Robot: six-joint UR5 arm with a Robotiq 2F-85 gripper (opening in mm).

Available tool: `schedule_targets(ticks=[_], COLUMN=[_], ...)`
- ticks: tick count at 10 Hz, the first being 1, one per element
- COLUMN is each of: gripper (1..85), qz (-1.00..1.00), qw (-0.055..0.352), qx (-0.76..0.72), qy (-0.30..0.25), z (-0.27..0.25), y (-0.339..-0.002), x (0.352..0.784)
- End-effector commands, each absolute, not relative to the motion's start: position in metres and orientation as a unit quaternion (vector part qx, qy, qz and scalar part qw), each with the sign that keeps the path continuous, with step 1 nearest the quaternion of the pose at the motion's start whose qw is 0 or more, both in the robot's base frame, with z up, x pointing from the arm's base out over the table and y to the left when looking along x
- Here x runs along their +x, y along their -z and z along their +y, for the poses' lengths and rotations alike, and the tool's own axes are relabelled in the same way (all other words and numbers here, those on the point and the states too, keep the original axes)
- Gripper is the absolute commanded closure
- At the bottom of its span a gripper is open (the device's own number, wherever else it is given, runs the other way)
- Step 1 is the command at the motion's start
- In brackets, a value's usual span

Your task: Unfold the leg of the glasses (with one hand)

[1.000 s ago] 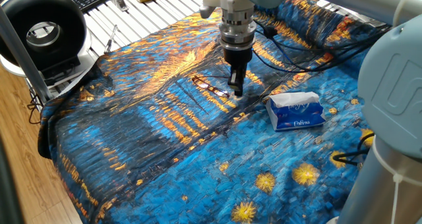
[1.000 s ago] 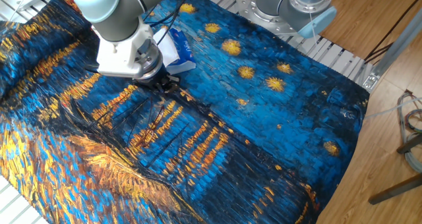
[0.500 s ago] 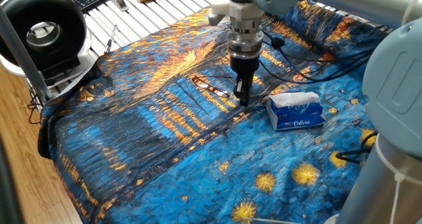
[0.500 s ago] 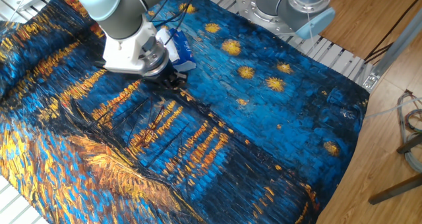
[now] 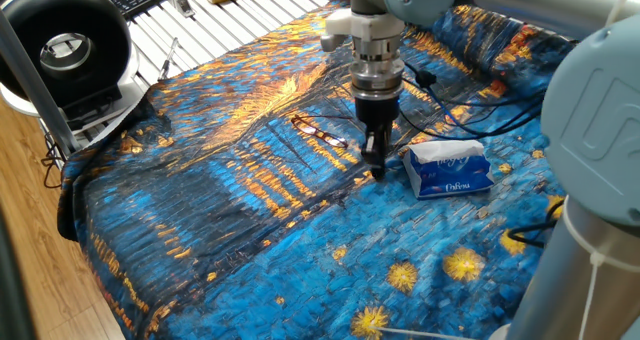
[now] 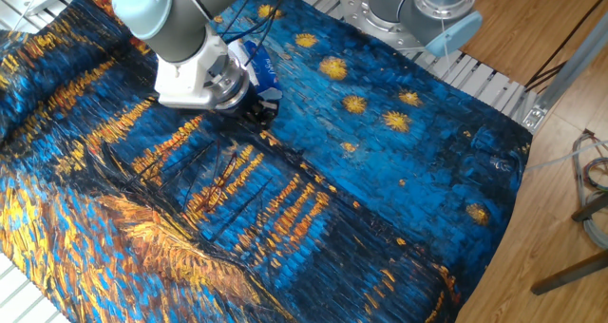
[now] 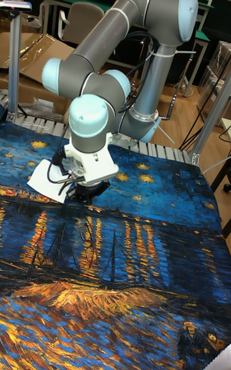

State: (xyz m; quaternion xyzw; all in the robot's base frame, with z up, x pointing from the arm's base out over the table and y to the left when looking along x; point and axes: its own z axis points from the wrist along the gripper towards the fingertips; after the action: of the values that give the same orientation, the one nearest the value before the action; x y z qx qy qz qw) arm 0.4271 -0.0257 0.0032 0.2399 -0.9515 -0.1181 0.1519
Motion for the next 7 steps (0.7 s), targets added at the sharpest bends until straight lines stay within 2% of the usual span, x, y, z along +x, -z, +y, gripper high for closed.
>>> schedule_targets(ticks=[1, 7], gripper=[84.7, 84.7], qz=[-0.948, -0.942], qw=[0.166, 0.176], qx=[0.241, 0.260], qy=[0.127, 0.119], z=[-0.022, -0.030], y=[-0.003, -0.009], x=[0.422, 0.434])
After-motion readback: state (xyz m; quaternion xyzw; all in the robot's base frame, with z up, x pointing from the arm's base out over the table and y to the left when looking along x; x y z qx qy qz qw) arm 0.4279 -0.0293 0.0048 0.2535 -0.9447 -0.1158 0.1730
